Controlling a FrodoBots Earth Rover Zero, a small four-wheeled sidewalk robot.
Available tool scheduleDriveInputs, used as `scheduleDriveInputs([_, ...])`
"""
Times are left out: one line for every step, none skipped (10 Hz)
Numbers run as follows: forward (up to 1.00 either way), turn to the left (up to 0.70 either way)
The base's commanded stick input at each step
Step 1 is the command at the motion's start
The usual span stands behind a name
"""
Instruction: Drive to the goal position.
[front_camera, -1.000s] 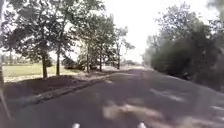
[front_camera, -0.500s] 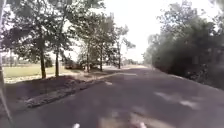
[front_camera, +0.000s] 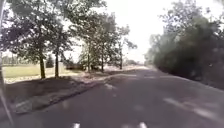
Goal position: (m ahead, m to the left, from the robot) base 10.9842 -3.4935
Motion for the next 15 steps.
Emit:
scheduleDriveInputs([0.70,0.00])
scheduleDriveInputs([0.70,0.00])
scheduleDriveInputs([0.70,0.00])
scheduleDriveInputs([0.70,0.00])
scheduleDriveInputs([0.70,-0.31])
scheduleDriveInputs([0.70,-0.35])
scheduleDriveInputs([0.70,-0.35])
scheduleDriveInputs([0.70,-0.35])
scheduleDriveInputs([0.70,-0.35])
scheduleDriveInputs([0.70,-0.35])
scheduleDriveInputs([0.70,-0.35])
scheduleDriveInputs([0.70,-0.30])
scheduleDriveInputs([0.70,-0.12])
scheduleDriveInputs([0.70,0.00])
scheduleDriveInputs([0.70,0.00])
